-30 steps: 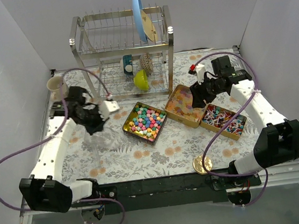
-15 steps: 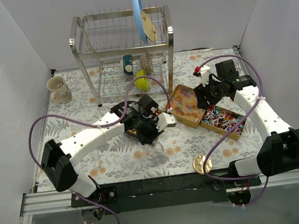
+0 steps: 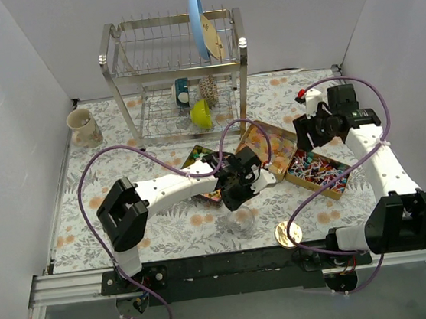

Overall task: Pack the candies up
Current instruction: Place the packing bottle at the center of the board.

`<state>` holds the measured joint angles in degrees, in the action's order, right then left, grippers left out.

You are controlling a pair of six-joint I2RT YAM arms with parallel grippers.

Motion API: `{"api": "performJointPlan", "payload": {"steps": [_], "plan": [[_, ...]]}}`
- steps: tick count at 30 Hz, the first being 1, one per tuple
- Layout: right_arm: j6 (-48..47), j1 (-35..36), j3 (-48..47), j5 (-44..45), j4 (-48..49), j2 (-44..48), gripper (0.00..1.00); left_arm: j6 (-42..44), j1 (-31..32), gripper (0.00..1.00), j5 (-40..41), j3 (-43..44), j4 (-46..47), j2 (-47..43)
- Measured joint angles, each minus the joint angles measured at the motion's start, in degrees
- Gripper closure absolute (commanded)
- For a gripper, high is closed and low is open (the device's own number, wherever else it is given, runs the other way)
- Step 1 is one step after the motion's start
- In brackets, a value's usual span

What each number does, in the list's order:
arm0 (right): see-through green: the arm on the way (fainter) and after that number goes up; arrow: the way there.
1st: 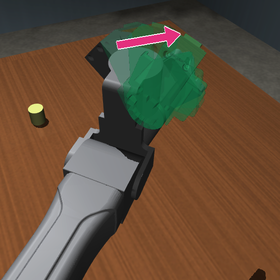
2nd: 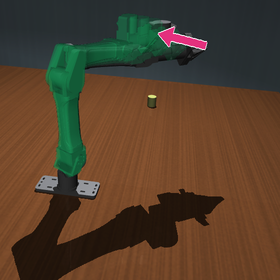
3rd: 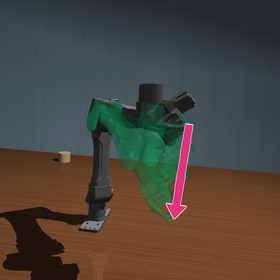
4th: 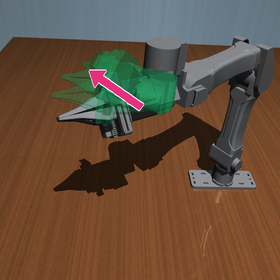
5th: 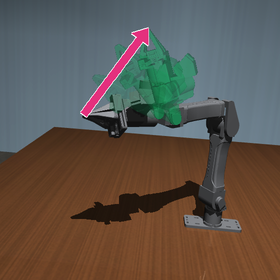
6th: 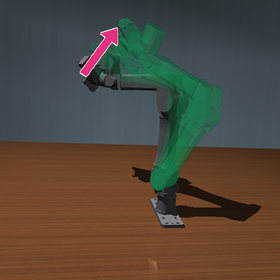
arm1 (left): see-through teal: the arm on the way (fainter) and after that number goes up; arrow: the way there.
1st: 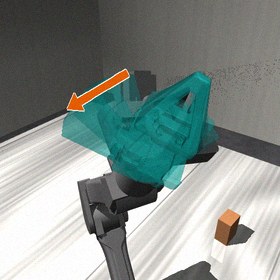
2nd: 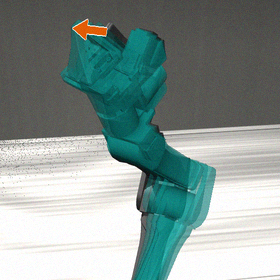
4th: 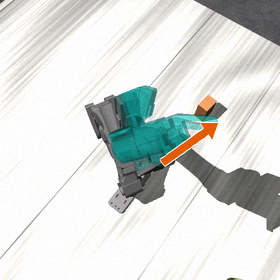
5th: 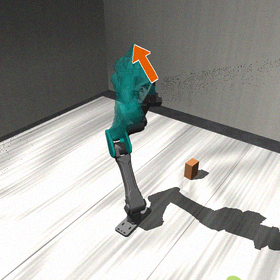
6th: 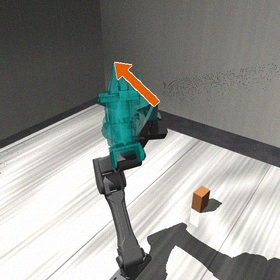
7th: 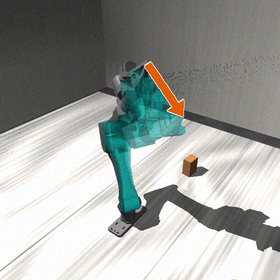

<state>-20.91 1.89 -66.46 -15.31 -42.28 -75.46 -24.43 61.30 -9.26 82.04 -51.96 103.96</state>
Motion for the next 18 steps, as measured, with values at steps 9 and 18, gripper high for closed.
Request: {"api": "performJointPlan", "payload": {"steps": [9,18], "plan": [[0.6,-0.1,0.3,-1.7,0.1,1.0,0.32,-0.3,0.0,0.91,1.1,-0.1,-0.5,0.0],[1.1,-0.1,0.6,-2.5,0.3,1.0,0.32,0.2,0.0,0.51,2.4,-1.0,-1.7,-1.3]]}}
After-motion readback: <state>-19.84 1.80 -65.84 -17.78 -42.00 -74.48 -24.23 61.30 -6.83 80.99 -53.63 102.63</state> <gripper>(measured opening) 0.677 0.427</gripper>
